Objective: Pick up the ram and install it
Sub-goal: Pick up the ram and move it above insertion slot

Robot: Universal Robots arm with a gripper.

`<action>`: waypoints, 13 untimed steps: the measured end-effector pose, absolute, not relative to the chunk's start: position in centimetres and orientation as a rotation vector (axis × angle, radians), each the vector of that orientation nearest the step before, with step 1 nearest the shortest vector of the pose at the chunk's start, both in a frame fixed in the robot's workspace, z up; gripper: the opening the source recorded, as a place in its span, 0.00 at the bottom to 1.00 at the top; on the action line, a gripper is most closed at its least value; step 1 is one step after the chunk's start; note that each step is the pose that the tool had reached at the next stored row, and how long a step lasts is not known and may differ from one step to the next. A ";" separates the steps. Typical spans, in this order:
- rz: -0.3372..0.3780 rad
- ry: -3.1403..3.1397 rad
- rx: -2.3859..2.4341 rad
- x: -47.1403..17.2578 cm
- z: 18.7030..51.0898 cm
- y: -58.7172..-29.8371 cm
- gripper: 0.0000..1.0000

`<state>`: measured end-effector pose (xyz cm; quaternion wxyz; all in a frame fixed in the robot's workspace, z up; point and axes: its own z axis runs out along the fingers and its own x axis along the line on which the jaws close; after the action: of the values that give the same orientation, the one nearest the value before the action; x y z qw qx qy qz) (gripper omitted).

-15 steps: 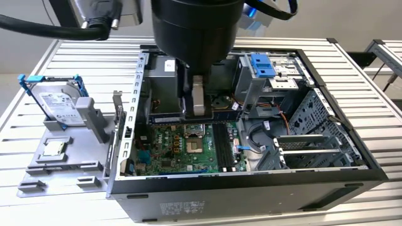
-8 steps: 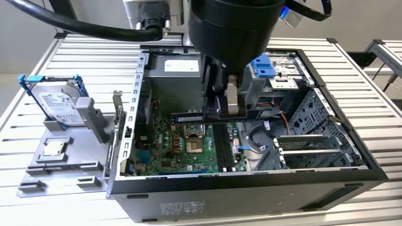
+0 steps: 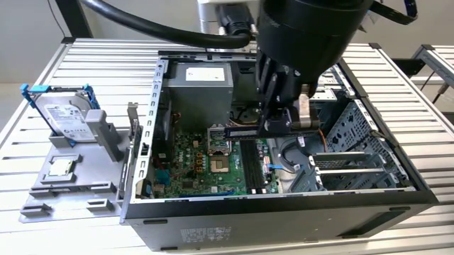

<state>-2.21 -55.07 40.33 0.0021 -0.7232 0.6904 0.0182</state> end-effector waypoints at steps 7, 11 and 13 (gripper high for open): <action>0.058 2.167 -2.270 1.0 40.3 -55.1 0.00; 0.061 2.189 -2.249 1.6 40.3 -55.1 0.00; 0.060 2.194 -2.244 1.6 40.3 -55.1 0.00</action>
<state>1.61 -55.06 40.33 0.0014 -0.7148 0.6991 0.0193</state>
